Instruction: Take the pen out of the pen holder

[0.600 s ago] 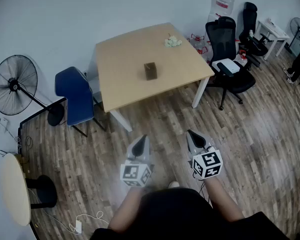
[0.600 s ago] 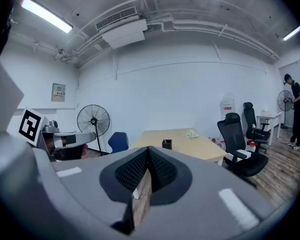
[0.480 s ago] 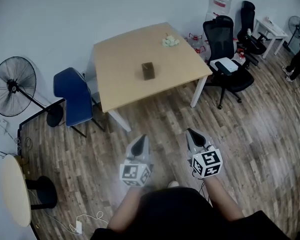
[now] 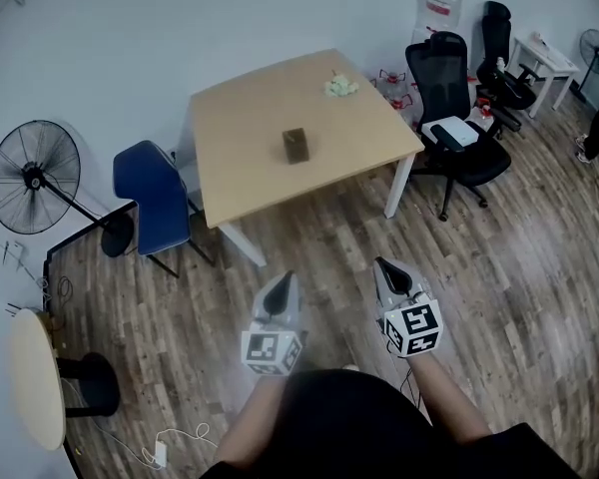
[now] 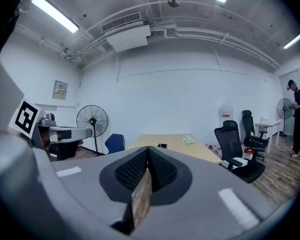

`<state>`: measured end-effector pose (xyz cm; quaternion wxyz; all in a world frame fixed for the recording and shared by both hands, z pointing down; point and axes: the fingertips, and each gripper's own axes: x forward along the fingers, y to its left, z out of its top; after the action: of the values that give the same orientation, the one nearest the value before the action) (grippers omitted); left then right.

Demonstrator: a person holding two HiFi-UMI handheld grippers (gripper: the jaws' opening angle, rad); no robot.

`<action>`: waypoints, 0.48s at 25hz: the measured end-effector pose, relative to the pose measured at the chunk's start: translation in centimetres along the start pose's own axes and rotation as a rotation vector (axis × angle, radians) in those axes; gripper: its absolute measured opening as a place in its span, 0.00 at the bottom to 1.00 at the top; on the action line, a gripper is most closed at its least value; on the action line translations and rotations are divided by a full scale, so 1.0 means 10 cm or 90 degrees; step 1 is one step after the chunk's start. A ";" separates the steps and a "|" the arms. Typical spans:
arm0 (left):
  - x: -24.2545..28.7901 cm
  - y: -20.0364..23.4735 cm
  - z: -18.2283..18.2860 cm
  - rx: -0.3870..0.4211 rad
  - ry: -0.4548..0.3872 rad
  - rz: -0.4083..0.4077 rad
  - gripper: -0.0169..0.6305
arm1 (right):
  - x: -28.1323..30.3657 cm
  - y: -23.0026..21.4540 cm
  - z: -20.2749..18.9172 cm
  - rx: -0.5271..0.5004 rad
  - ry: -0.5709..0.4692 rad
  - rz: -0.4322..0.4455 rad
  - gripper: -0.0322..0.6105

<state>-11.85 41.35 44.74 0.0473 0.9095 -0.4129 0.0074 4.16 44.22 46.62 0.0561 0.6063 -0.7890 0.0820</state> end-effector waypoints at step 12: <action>0.69 0.16 -0.07 -0.002 0.014 -0.035 0.03 | 0.25 -0.60 -0.06 0.031 -0.002 -0.065 0.05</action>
<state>-8.49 35.16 45.97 0.0534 0.9203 -0.3872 0.0157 9.31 40.44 48.04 0.0446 0.6473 -0.7547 0.0971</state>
